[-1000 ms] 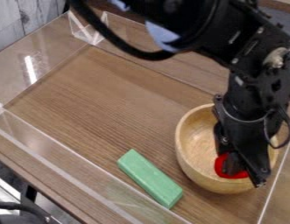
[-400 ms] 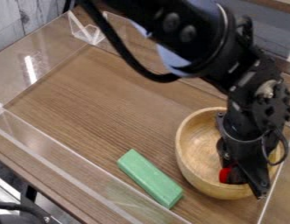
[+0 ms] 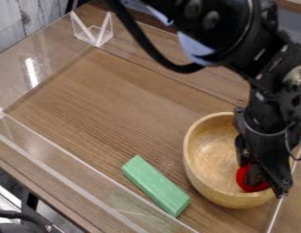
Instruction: Move the red object to the right side of the table
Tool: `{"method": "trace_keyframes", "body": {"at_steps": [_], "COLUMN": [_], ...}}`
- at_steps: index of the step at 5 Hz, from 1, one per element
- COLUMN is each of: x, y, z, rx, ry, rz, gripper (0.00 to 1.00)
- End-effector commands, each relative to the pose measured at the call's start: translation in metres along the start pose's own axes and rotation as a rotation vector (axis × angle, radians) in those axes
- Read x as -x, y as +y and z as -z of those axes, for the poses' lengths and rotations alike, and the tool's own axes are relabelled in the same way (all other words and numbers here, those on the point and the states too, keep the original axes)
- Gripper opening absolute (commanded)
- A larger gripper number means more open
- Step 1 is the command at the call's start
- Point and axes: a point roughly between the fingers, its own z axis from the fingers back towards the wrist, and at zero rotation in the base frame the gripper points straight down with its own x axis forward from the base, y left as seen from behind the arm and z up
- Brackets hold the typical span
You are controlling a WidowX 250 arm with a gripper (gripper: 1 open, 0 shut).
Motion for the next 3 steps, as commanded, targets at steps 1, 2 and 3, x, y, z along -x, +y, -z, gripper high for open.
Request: {"method": "trace_keyframes", "body": {"at_steps": [1,2,3], "x": [-0.014,-0.015,-0.022], "y": [0.007,0.011,0.02], "z": [-0.018,-0.023,-0.021], "rx": [-0.009,-0.002,-0.003], "ry": [-0.054,-0.057,-0.062], "rz": [0.048,0.086,0.087], "gripper": [0.0,0.0,0.0]}}
